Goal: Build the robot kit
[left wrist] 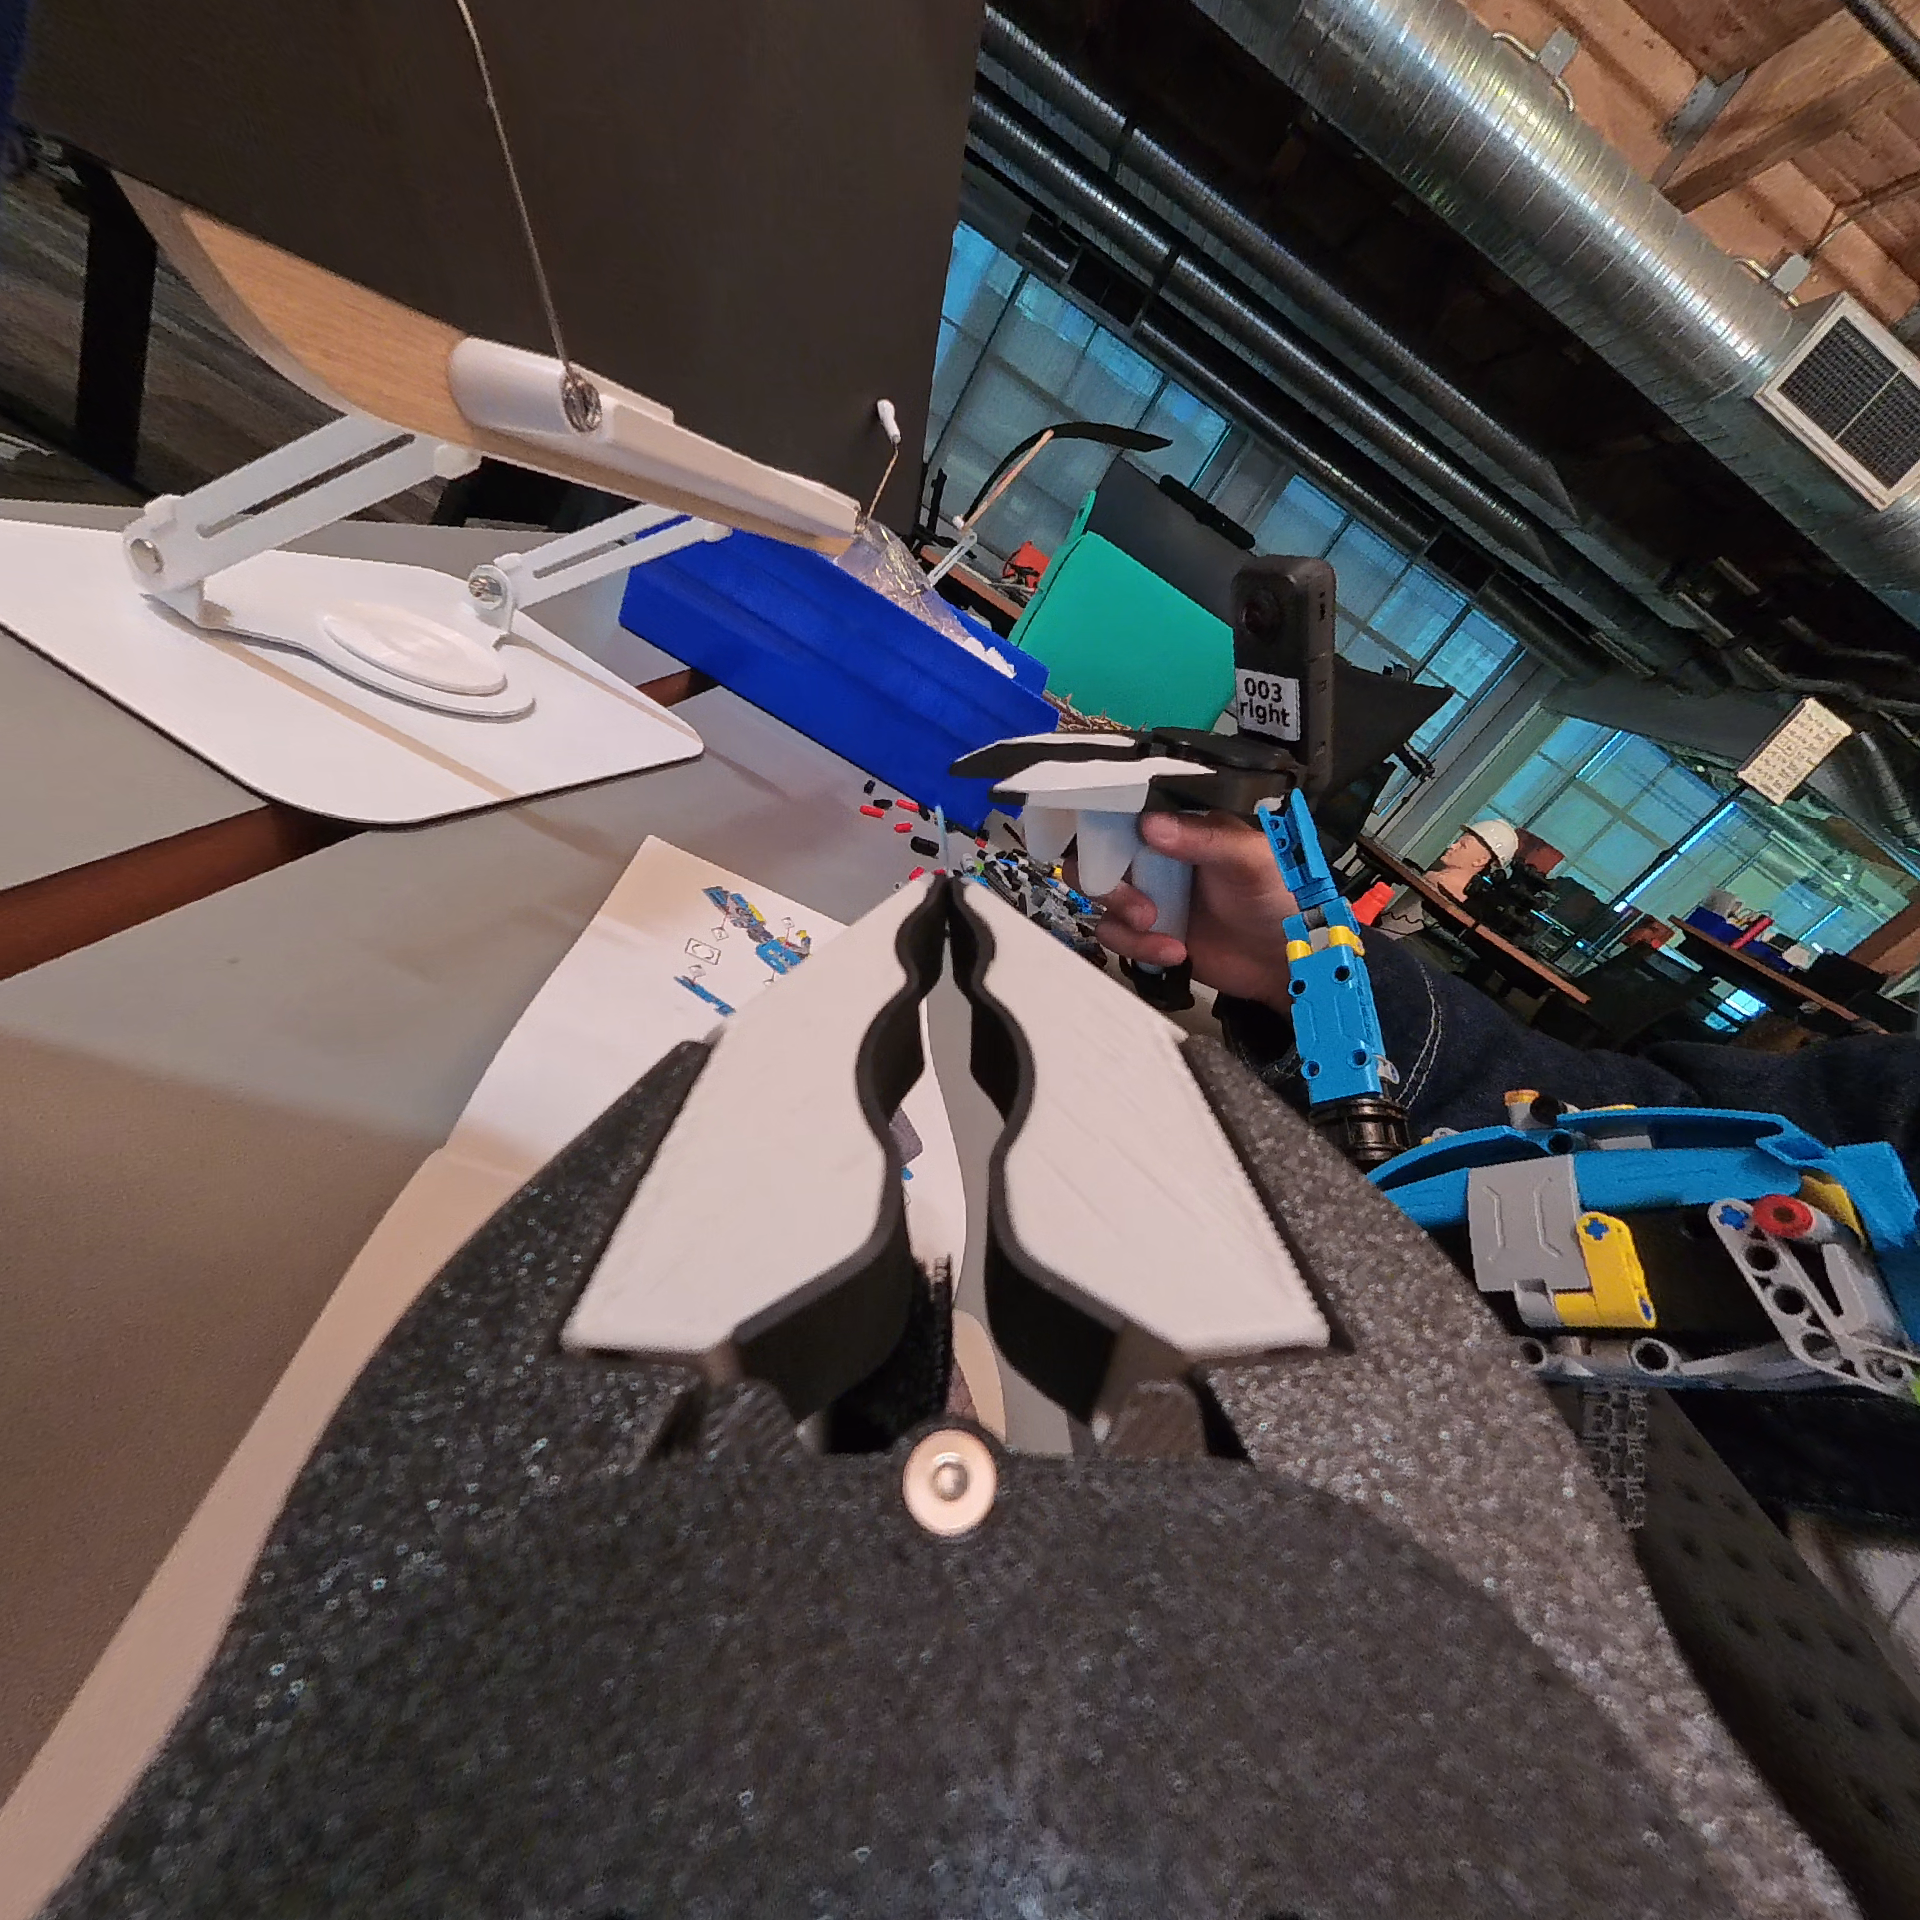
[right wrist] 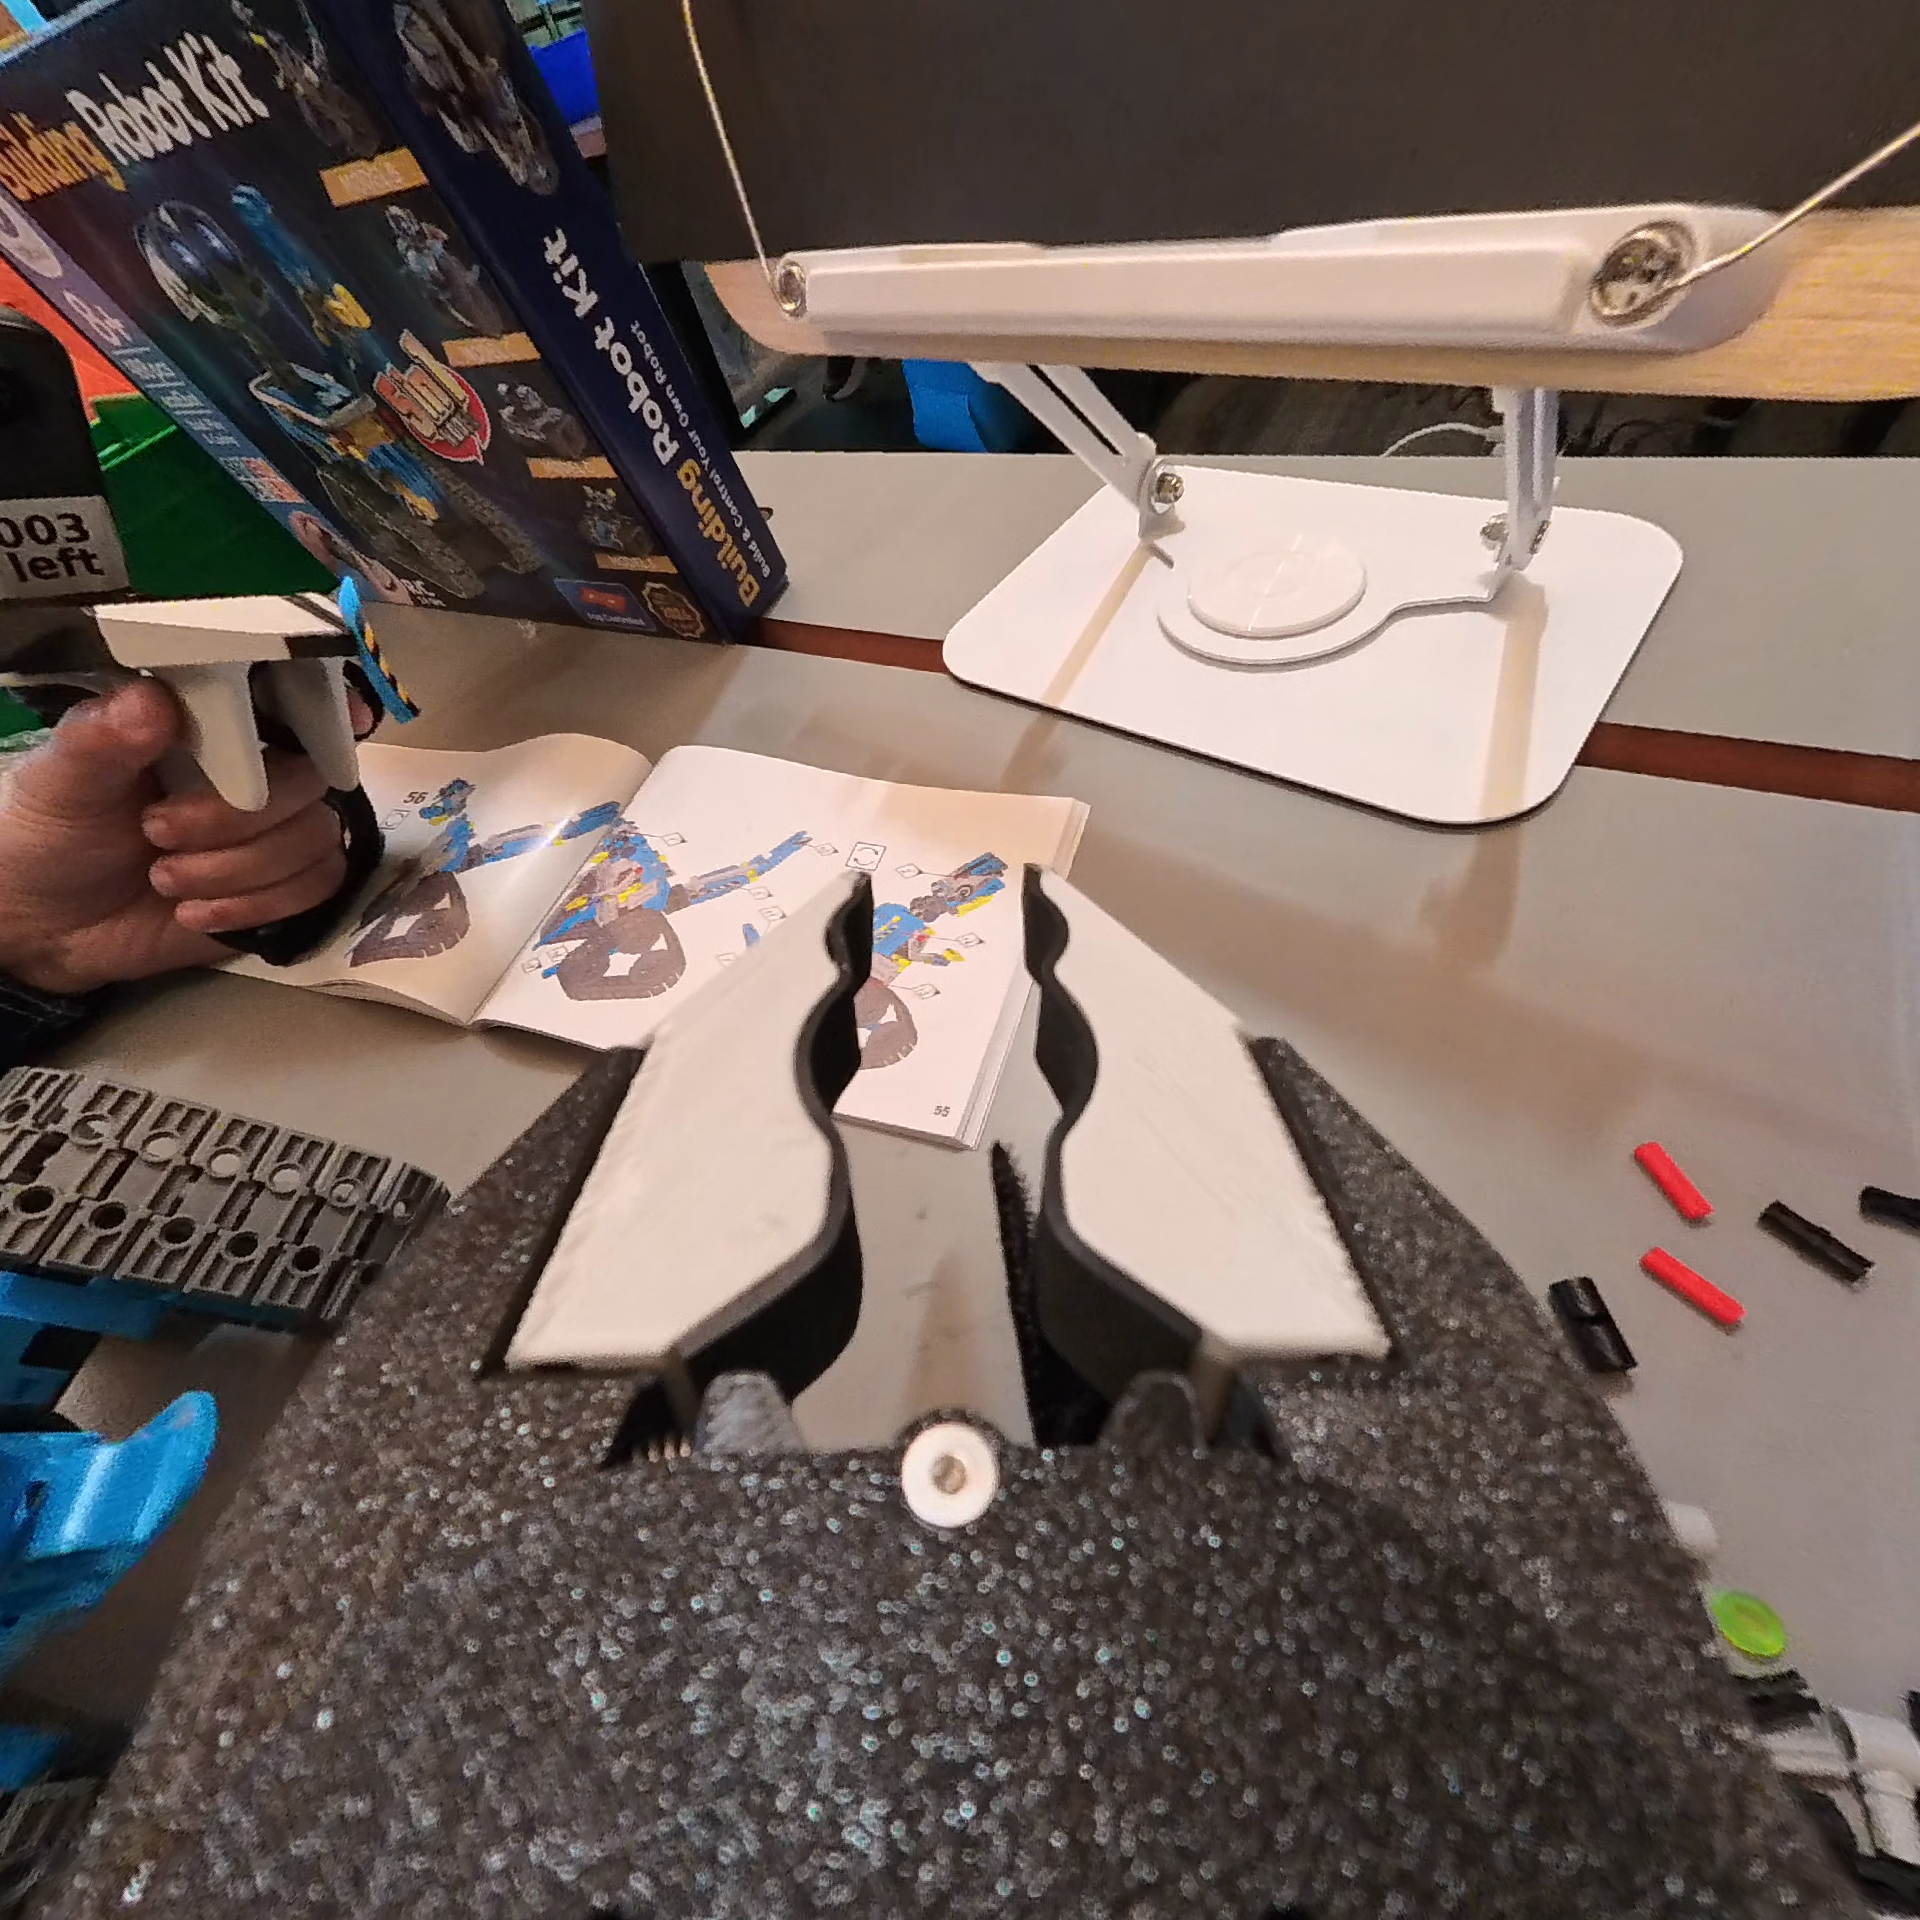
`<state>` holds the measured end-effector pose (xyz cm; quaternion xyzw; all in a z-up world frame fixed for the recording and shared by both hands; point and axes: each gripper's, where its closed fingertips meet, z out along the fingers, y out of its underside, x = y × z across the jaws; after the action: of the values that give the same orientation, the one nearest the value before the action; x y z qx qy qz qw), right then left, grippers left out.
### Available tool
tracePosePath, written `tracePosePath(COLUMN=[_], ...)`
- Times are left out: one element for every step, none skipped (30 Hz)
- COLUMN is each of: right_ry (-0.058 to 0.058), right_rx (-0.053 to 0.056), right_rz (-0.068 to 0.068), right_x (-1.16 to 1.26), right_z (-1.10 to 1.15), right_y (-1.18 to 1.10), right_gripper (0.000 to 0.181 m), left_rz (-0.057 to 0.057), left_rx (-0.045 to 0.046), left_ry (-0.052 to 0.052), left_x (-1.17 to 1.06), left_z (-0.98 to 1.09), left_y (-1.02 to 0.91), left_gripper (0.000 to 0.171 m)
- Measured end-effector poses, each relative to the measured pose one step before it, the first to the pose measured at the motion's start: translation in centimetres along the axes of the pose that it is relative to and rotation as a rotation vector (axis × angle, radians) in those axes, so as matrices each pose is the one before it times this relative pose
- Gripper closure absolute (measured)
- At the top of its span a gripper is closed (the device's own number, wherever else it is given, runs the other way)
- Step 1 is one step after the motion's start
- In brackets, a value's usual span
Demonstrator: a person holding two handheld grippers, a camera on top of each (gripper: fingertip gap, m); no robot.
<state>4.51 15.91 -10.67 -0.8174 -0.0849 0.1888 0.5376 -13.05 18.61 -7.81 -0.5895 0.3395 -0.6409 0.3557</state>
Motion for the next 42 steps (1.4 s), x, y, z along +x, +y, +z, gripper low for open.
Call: tracePosePath(right_ry=[-0.0007, -0.0008, -0.0012, -0.0009, 0.0, 0.001, 0.001, -0.0009, -0.0021, -0.0027, -0.0005, 0.0011, 0.0004, -0.001, -0.0008, 0.0002, 0.0008, 0.0, -0.001, -0.001, -0.001, 0.0005, 0.0007, 0.0014, -0.0005, -0.0104, -0.0235, -0.0305, -0.0382, -0.0661, -0.1189, -0.1213, -0.0495, 0.0138, 0.0087, 0.0397, 0.0799, 0.0631, 0.0336, 0.03, 0.0028, 0.0164], right_rx=[-0.0018, -0.0028, -0.002, 0.0002, 0.0014, -0.0001, -0.0005, 0.0007, -0.0007, -0.0012, -0.0006, -0.0011, -0.0013, -0.0006, -0.0008, -0.0003, 0.0002, -0.0006, -0.003, -0.0024, -0.0011, 0.0005, 0.0047, 0.0062, 0.0051, 0.0074, 0.0073, 0.0002, -0.0162, -0.0316, -0.0585, -0.0646, -0.0393, -0.0198, -0.0447, -0.1032, -0.1444, -0.109, -0.0574, -0.0112, 0.0113, -0.0023], right_rz=[0.0002, 0.0007, 0.0008, 0.0, -0.0012, -0.0018, -0.0012, 0.0001, 0.0022, 0.0017, -0.0011, -0.0032, -0.0024, -0.0011, -0.0001, -0.0008, -0.0009, 0.0, 0.0004, -0.0009, -0.0023, -0.0024, -0.002, -0.0002, 0.0021, 0.0034, 0.0052, -0.0021, -0.0215, -0.0368, -0.0513, -0.0549, -0.0754, -0.0964, -0.0962, -0.0724, -0.0641, -0.0666, -0.0756, -0.093, -0.1151, -0.1192], right_x=[-0.025, -0.016, -0.014, -0.026, -0.021, 0.001, 0.017, -0.011, -0.021, -0.05, -0.035, -0.01, -0.013, -0.04, -0.025, -0.001, 0.005, 0.011, 0.006, 0.007, 0.015, 0.041, 0.069, 0.096, 0.086, -0.05, -0.226, -0.306, -0.389, -0.809, -1.717, -2.137, -1.427, -0.758, -0.869, -0.118, 0.781, 0.552, -0.036, -0.395, -1.136, -0.879], right_z=[0.027, 0.028, 0.026, -0.002, -0.006, -0.008, -0.015, 0.008, -0.001, 0.016, 0.012, 0.009, 0.007, -0.004, 0.011, 0.002, -0.003, 0.015, 0.027, 0.015, -0.003, -0.052, -0.104, -0.126, -0.132, -0.16, -0.208, -0.308, -0.513, -0.767, -1.103, -1.229, -1.047, -0.885, -0.791, -0.819, -0.999, -0.972, -0.861, -0.605, -0.253, 0.132], right_y=[0.046, 0.065, 0.043, -0.02, -0.028, -0.011, 0.002, -0.001, 0.013, 0.019, 0.012, 0.009, 0.02, 0.004, 0.009, 0.004, 0.002, 0.031, 0.062, 0.04, 0.01, -0.033, -0.109, -0.147, -0.151, -0.193, -0.238, -0.214, -0.066, 0.162, 0.622, 0.871, 0.512, 0.058, 0.216, 0.755, 1.118, 0.583, -0.389, -1.467, -2.033, -1.973], right_gripper=[0.153, 0.153, 0.153, 0.153, 0.153, 0.153, 0.153, 0.153, 0.153, 0.153, 0.153, 0.153, 0.153, 0.153, 0.153, 0.153, 0.153, 0.153, 0.153, 0.153, 0.153, 0.153, 0.153, 0.153, 0.153, 0.153, 0.151, 0.15, 0.15, 0.15, 0.145, 0.141, 0.141, 0.143, 0.144, 0.144, 0.142, 0.139, 0.134, 0.131, 0.127, 0.12], left_rz=[0.0001, -0.0001, -0.0002, 0.0002, 0.0003, 0.0, -0.0003, -0.0004, -0.0004, -0.0001, 0.0002, 0.0007, 0.0006, -0.0003, -0.0005, -0.0003, 0.0, -0.0002, -0.0006, -0.0006, -0.0008, -0.0014, -0.0013, -0.0008, -0.0008, -0.0012, -0.0009, -0.0004, 0.0, 0.0001, -0.0002, 0.0, -0.0009, -0.0019, -0.0015, -0.0007, 0.0014, 0.0024, 0.0009, -0.0014, -0.0034, -0.0022], left_rx=[-0.00055, -0.0009, -0.00038, 0.00014, -0.00059, -0.00106, -0.00038, 0.00015, -0.00002, -0.00035, -0.0009, -0.00069, -0.00068, -0.00087, -0.00075, -0.00085, -0.00123, -0.00111, -0.00145, -0.00044, 0.00062, 0.00151, 0.00152, 0.00168, 0.00139, -0.0004, -0.00084, -0.0002, -0.00051, -0.00129, -0.00153, 0.00038, 0.00325, 0.00392, 0.0015, -0.00102, -0.00007, 0.00099, 0.0006, -0.00083, -0.00329, -0.00347], left_ry=[0.0002, 0.0006, -0.0002, -0.0006, 0.0005, 0.001, -0.0002, -0.0001, 0.0, 0.0, 0.0, -0.0003, 0.0003, 0.0009, 0.0007, 0.0004, 0.0009, 0.0008, 0.0012, 0.0008, 0.0006, -0.0002, 0.0003, 0.0003, 0.0004, 0.0013, 0.001, -0.0006, -0.0007, -0.0002, -0.0005, 0.0001, 0.0006, 0.0, 0.0006, 0.0011, -0.0009, -0.0016, -0.0004, 0.0012, 0.0022, 0.0012], left_x=[0.01, 0.008, -0.011, 0.004, 0.005, 0.013, -0.009, 0.002, -0.006, 0.001, 0.003, 0.008, 0.004, 0.014, 0.003, 0.007, 0.003, 0.01, 0.012, 0.007, -0.008, -0.015, -0.013, -0.001, -0.001, 0.018, 0.005, -0.014, -0.01, 0.0, -0.017, 0.002, 0.005, -0.01, -0.005, 0.019, 0.009, 0.024, 0.011, 0.003, -0.01, -0.011], left_z=[0.006, 0.014, 0.007, 0.002, 0.006, 0.012, 0.007, 0.001, 0.0, 0.007, 0.014, 0.006, 0.016, 0.004, 0.014, 0.014, 0.011, 0.022, 0.019, 0.007, -0.007, -0.011, -0.011, -0.019, -0.011, -0.003, 0.013, 0.008, 0.006, 0.012, 0.019, -0.007, -0.038, -0.054, -0.031, 0.003, -0.009, -0.02, -0.014, 0.013, 0.034, 0.033], left_y=[0.013, 0.014, 0.001, -0.005, 0.009, 0.016, 0.001, -0.002, -0.005, 0.005, 0.005, 0.02, 0.002, 0.013, 0.006, 0.013, 0.013, 0.017, 0.016, 0.001, -0.011, -0.024, -0.016, -0.022, -0.017, 0.0, 0.016, -0.002, 0.008, 0.01, 0.018, -0.006, -0.045, -0.052, -0.017, 0.015, 0.008, -0.001, -0.007, 0.011, 0.034, 0.039], left_gripper=[0.171, 0.171, 0.171, 0.171, 0.171, 0.171, 0.171, 0.171, 0.171, 0.171, 0.171, 0.171, 0.171, 0.171, 0.171, 0.171, 0.171, 0.171, 0.171, 0.171, 0.171, 0.171, 0.171, 0.171, 0.171, 0.171, 0.171, 0.171, 0.171, 0.171, 0.171, 0.171, 0.171, 0.171, 0.171, 0.171, 0.171, 0.171, 0.171, 0.171, 0.171, 0.171])
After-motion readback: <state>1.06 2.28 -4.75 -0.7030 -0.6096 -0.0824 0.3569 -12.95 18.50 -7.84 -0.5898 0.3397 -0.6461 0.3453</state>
